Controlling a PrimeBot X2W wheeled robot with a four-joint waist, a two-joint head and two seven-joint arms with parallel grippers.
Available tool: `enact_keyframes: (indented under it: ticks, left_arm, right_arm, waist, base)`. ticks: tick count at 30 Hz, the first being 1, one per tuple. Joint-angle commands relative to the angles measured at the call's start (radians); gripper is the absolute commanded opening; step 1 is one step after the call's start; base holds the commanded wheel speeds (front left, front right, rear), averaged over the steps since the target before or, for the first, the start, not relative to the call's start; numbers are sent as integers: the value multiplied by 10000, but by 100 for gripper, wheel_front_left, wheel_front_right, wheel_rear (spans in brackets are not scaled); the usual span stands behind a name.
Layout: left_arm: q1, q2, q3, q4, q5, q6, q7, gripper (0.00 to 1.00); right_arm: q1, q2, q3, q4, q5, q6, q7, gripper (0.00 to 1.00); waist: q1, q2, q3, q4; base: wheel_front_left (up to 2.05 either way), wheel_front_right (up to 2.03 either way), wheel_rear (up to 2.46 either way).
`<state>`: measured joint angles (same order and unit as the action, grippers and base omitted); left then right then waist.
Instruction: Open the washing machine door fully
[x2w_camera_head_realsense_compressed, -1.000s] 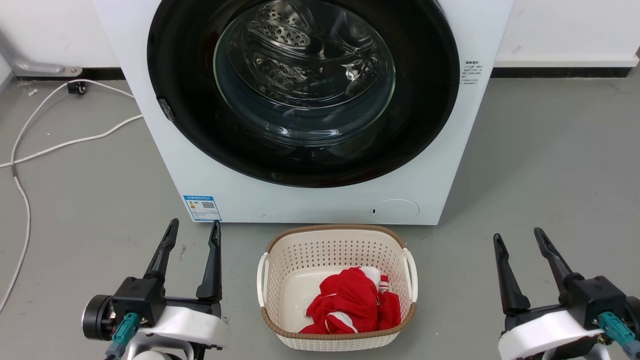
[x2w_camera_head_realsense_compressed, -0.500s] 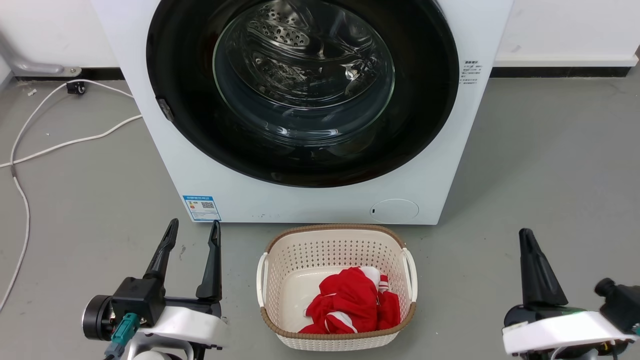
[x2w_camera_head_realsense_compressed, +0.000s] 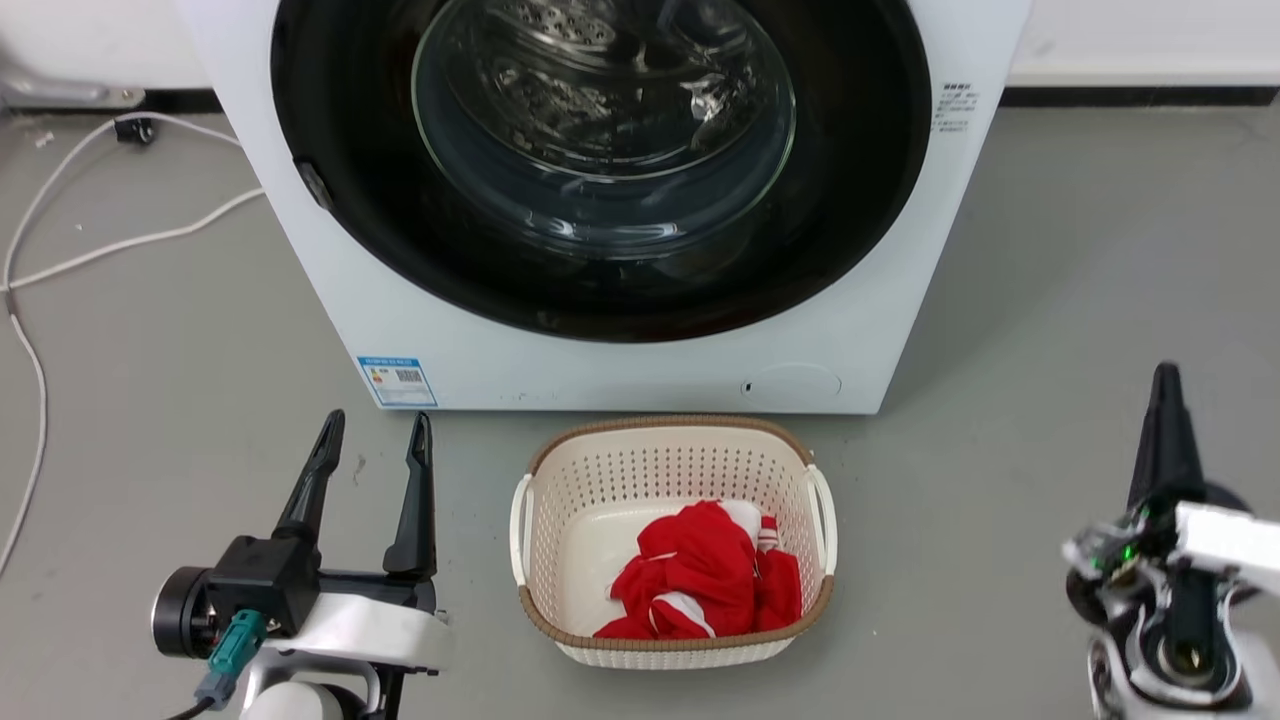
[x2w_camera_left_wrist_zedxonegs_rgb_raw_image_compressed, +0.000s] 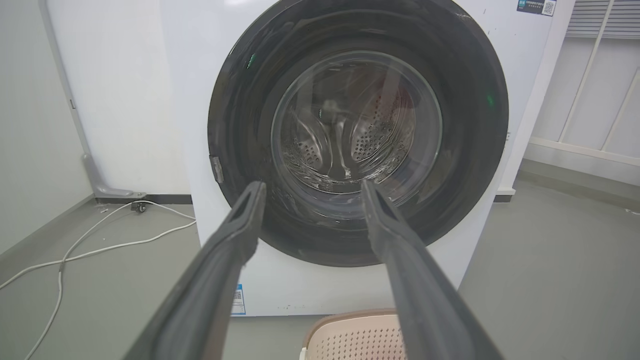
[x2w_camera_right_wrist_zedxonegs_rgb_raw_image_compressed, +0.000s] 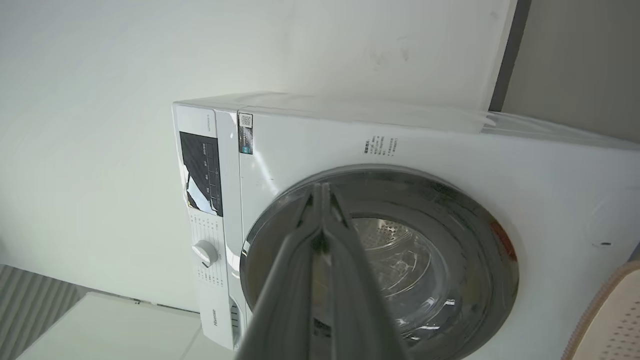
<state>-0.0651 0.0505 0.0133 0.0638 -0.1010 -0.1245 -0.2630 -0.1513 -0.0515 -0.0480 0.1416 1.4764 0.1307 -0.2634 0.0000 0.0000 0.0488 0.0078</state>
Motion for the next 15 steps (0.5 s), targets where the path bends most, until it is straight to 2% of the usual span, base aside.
enact_keyframes:
  ticks: [1,4,7,15]
  left_arm:
    - [-147,-1,62,-76,0,-2,-26,100]
    - [-376,-3,48,-182,30,-18,-26,100]
    - [-562,-2,104,-291,52,-26,-26,100]
    - [-1399,170,95,-577,-43,-53,-26,100]
  right_arm:
    - [-481,17,-176,146,488,0,-11,0]
    - [-1277,16,-425,444,1257,0,-11,0]
    - [-2151,-66,-441,857,1542,-1,74,0]
    - [-5122,-1238,0,2967,1914,0,1420,0]
  waist:
    - [0,0,277,-18]
    - [0,0,678,21]
    - [0,0,1148,52]
    - [0,0,2347,250]
  base:
    - [0,0,0]
    - [0,0,0]
    - [0,0,0]
    - [0,0,0]
